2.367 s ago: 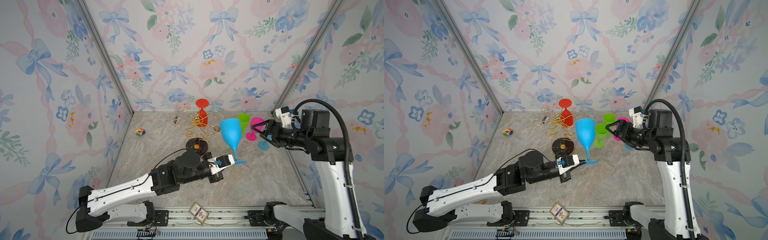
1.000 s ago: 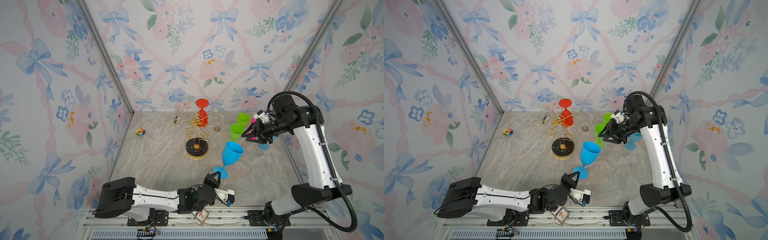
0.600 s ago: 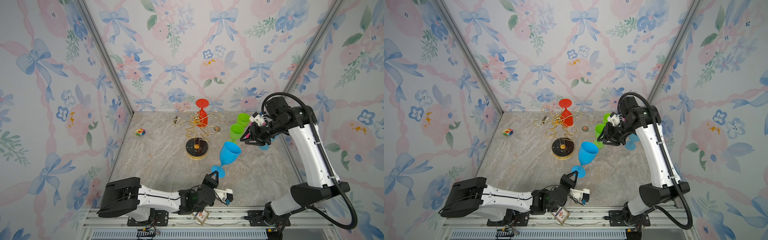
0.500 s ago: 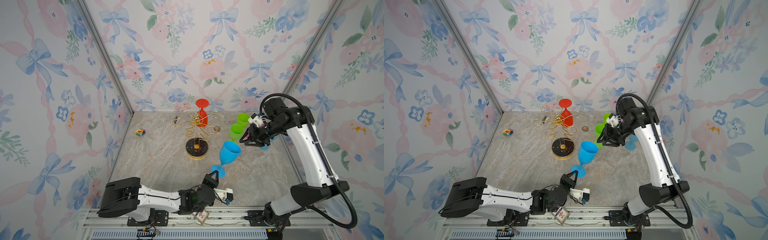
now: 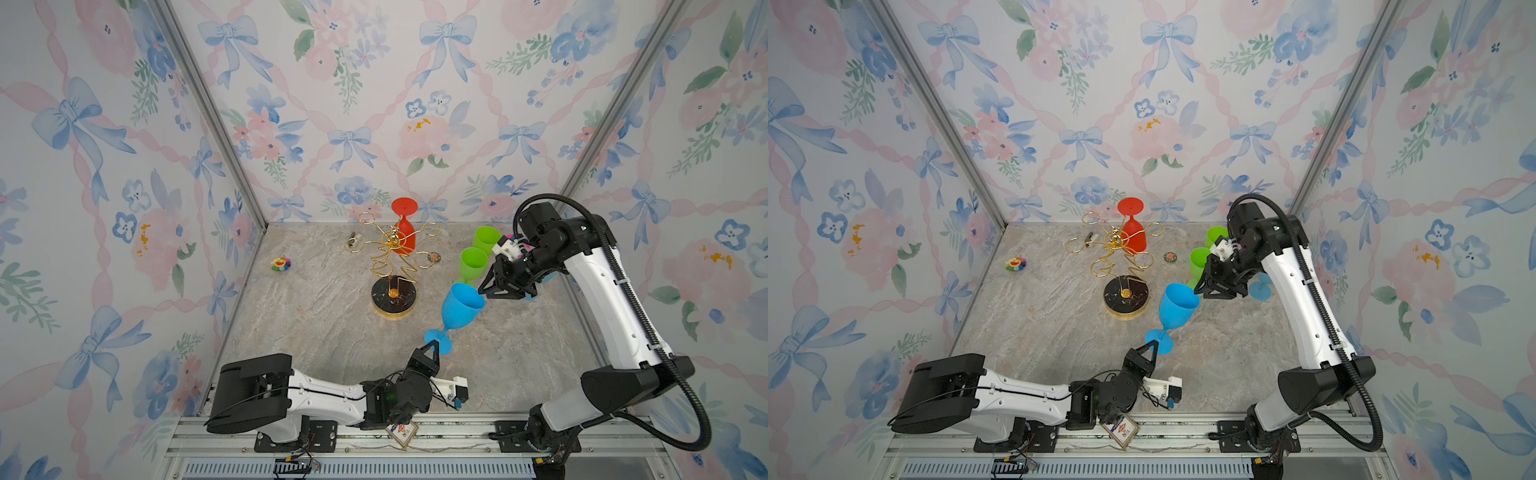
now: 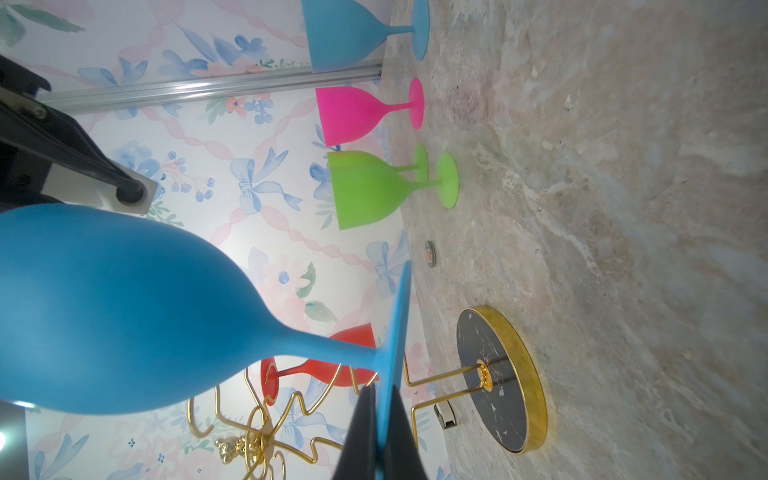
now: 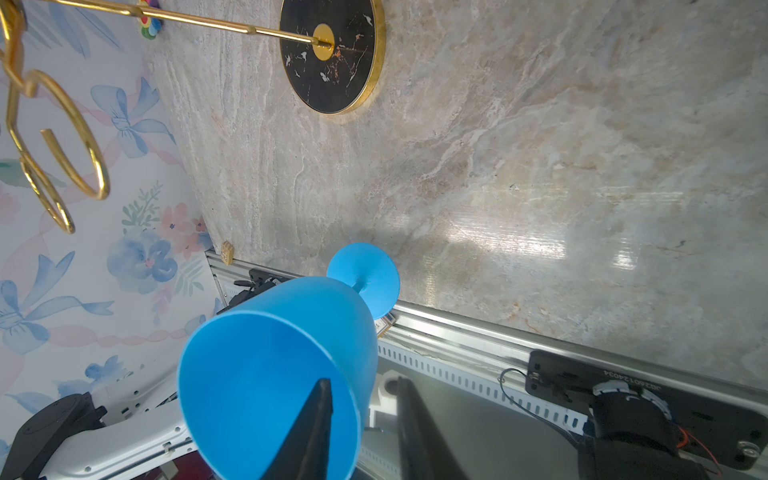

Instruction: Take the wine glass off the wine glass rack

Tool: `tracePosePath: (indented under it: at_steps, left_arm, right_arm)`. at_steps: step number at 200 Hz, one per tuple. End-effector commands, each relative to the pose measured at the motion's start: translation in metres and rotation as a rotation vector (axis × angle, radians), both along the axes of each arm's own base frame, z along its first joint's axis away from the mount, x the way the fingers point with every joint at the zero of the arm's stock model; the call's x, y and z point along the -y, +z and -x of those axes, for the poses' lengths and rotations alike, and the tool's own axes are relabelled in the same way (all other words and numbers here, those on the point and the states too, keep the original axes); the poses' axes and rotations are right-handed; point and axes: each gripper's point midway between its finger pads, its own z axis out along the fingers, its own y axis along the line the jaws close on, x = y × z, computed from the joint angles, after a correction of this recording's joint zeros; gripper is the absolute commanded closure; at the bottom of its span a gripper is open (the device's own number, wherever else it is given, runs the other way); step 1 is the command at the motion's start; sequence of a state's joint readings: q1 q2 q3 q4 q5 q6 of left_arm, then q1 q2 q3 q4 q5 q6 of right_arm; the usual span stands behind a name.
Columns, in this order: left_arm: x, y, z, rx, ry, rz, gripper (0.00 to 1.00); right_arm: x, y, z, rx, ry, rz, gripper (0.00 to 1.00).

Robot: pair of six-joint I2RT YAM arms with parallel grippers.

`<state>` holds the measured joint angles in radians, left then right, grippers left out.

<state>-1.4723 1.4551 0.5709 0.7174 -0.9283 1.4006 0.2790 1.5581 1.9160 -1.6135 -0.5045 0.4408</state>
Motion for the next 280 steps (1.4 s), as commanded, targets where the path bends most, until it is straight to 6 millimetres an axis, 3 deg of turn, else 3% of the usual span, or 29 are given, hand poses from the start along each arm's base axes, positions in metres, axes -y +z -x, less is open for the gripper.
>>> tracePosePath:
  at_steps: [1, 58, 193, 225, 250, 280]
  left_arm:
    - [-0.001, 0.005, -0.003, 0.017, 0.019, 0.030, 1.00]
    - [-0.001, 0.002, -0.006, 0.029, 0.029, 0.021, 1.00]
    - [-0.008, -0.003, -0.010, 0.072, 0.030, -0.015, 1.00]
    - [-0.014, -0.004, -0.010, 0.078, 0.036, -0.025, 0.94]
    - [-0.017, -0.005, -0.009, 0.077, 0.030, -0.027, 0.83]
    - [-0.017, -0.007, -0.009, 0.076, 0.029, -0.031, 0.79]
  right_arm:
    - [0.003, -0.007, 0.040, -0.173, 0.018, 0.022, 0.72]
    - [-0.004, -0.014, 0.045, -0.201, 0.026, 0.000, 0.73]
    - [0.000, -0.019, 0.061, -0.267, 0.062, 0.023, 0.96]
    - [0.000, -0.022, 0.064, -0.285, 0.061, 0.019, 0.98]
    - [0.002, -0.022, 0.064, -0.285, 0.059, 0.022, 1.00]
    - [0.006, -0.023, 0.063, -0.281, 0.049, 0.026, 1.00]
